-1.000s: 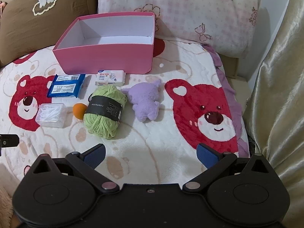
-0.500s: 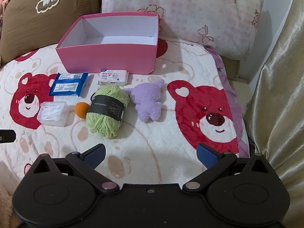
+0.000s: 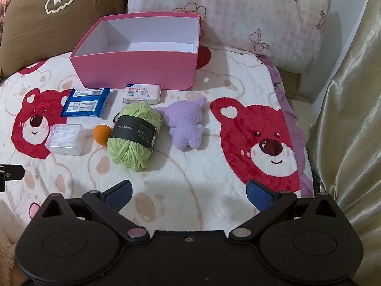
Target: Organize objects
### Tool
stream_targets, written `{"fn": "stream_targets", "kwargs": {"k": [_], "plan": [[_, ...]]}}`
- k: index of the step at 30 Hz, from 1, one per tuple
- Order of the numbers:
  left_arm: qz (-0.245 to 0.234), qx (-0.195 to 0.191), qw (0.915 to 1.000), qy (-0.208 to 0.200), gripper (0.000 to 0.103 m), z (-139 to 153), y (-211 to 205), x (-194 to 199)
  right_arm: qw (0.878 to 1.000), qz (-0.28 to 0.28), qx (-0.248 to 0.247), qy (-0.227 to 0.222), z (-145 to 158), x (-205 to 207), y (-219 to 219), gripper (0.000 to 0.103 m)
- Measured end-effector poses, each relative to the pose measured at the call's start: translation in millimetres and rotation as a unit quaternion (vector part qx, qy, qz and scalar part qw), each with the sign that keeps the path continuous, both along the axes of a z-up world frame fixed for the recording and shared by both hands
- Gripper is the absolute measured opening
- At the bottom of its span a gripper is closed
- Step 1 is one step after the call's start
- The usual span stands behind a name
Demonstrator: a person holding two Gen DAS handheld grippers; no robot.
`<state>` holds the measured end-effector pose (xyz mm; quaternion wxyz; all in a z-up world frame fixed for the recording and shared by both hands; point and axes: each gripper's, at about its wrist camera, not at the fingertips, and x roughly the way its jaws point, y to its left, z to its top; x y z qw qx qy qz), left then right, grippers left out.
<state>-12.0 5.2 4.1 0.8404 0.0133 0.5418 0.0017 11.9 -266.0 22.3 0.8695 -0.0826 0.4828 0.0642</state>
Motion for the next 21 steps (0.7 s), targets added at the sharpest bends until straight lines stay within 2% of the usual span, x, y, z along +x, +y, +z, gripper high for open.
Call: {"fn": "stream_targets", "kwargs": {"k": [21], "plan": [[0.010, -0.007, 0.9999, -0.003, 0.103, 2.0, 2.7, -0.8, 1.000, 0.005, -0.001, 0.009, -5.5, 2.1, 0.7, 0.103]]}}
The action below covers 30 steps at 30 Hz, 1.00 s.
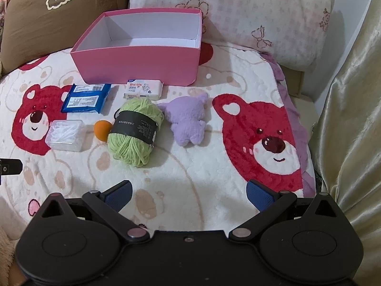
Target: Organize objects
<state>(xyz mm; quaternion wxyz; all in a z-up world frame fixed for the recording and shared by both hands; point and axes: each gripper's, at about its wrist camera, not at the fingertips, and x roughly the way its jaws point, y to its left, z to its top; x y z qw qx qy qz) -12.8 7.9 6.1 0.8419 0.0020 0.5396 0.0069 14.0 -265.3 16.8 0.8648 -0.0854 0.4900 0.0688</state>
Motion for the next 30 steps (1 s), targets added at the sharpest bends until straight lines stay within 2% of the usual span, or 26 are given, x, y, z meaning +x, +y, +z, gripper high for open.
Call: {"fn": "stream_targets", "kwargs": {"k": [5, 9, 12, 16, 21, 25, 27, 30], "plan": [[0.002, -0.014, 0.9999, -0.003, 0.103, 8.0, 1.4, 0.9, 1.000, 0.007, 0.004, 0.001, -0.1, 0.4, 0.2, 0.103], [0.030, -0.047, 0.9984, -0.006, 0.103, 22.3, 12.6, 8.6, 0.999, 0.021, 0.025, 0.011, 0.6, 2.9, -0.2, 0.103], [0.015, -0.047, 0.9988, -0.007, 0.103, 32.9, 16.3, 16.8, 0.998, 0.044, 0.041, 0.013, 10.4, 4.2, 0.4, 0.103], [-0.004, -0.046, 0.9989, -0.004, 0.101, 43.8, 19.3, 27.9, 0.996, 0.082, 0.025, -0.007, 33.8, 2.3, 4.5, 0.103], [-0.020, -0.071, 0.9971, -0.015, 0.103, 58.6, 16.7, 37.1, 0.992, 0.121, 0.029, -0.012, 61.7, 8.0, 3.7, 0.103], [-0.032, -0.086, 0.9954, -0.026, 0.103, 64.7, 5.2, 46.3, 0.982, 0.179, 0.054, -0.003, 73.1, 15.3, 8.5, 0.103], [-0.031, -0.083, 0.9955, -0.033, 0.103, 62.8, -2.5, 52.4, 0.978, 0.197, 0.059, -0.020, 74.7, 18.4, 12.6, 0.103], [-0.045, -0.077, 0.9949, -0.048, 0.103, 55.9, -15.2, 61.9, 0.973, 0.208, 0.059, -0.086, 71.9, 18.8, 15.2, 0.103]]}}
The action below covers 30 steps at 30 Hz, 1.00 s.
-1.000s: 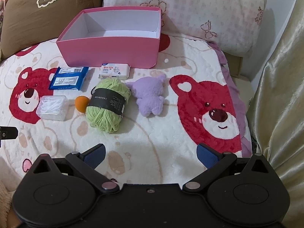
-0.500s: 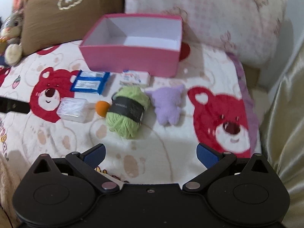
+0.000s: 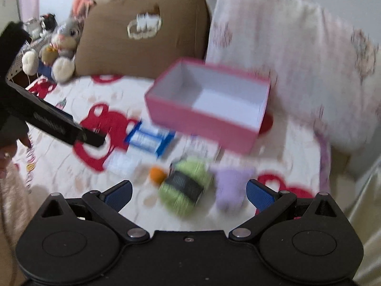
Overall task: Organize objects
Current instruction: 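Move the left tool to the green yarn ball and close on it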
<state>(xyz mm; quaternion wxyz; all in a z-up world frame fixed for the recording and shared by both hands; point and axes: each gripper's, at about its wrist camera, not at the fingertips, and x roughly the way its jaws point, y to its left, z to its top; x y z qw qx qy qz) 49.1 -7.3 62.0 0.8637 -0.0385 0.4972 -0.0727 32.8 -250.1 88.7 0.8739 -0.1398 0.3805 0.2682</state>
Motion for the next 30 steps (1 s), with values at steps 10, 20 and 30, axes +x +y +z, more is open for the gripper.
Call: {"fn": "stream_targets", "kwargs": {"k": [10, 20, 30], "plan": [[0.059, -0.076, 0.9947, -0.036, 0.103, -42.8, -9.3, 34.0, 0.997, 0.026, 0.053, -0.050, -55.4, 22.1, 5.0, 0.103], [0.011, -0.065, 0.9956, -0.066, 0.101, -91.4, -29.2, 40.7, 0.998, 0.031, 0.053, 0.021, -124.4, 38.9, 20.7, 0.102], [-0.044, -0.100, 0.9915, -0.072, 0.100, -121.3, -48.2, 42.2, 0.998, 0.018, 0.052, 0.031, -166.8, 49.6, 24.6, 0.102]]}}
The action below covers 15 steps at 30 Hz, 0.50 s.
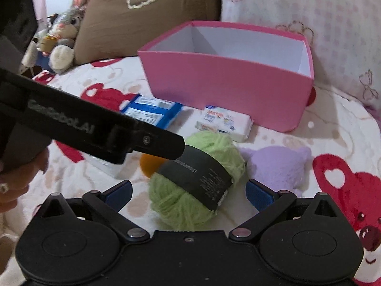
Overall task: Organize objects
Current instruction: 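Move the left tool to the green yarn ball and close on it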
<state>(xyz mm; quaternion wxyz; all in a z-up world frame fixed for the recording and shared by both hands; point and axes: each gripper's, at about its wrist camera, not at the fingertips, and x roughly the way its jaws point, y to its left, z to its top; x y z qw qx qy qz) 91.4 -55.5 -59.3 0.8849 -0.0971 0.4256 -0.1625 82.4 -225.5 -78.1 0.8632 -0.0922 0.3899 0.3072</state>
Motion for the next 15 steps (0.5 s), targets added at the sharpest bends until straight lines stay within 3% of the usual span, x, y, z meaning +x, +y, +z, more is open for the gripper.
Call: {"fn": "stream_targets", "kwargs": {"k": [6, 13, 15], "plan": [[-0.006, -0.030, 0.9993, 0.023, 0.097, -16.7, -2.7, 11.5, 1.000, 0.001, 0.022, 0.018, -14.7, -1.5, -1.5, 0.102], [-0.032, -0.040, 0.9970, 0.058, 0.067, -35.3, -16.6, 16.7, 0.998, -0.011, 0.034, 0.042, -32.2, 0.1, -2.4, 0.099], [-0.034, -0.049, 0.9959, 0.069, 0.067, -40.0, -17.2, 16.7, 0.998, -0.005, 0.032, 0.062, -38.3, 2.3, 2.1, 0.093]]}}
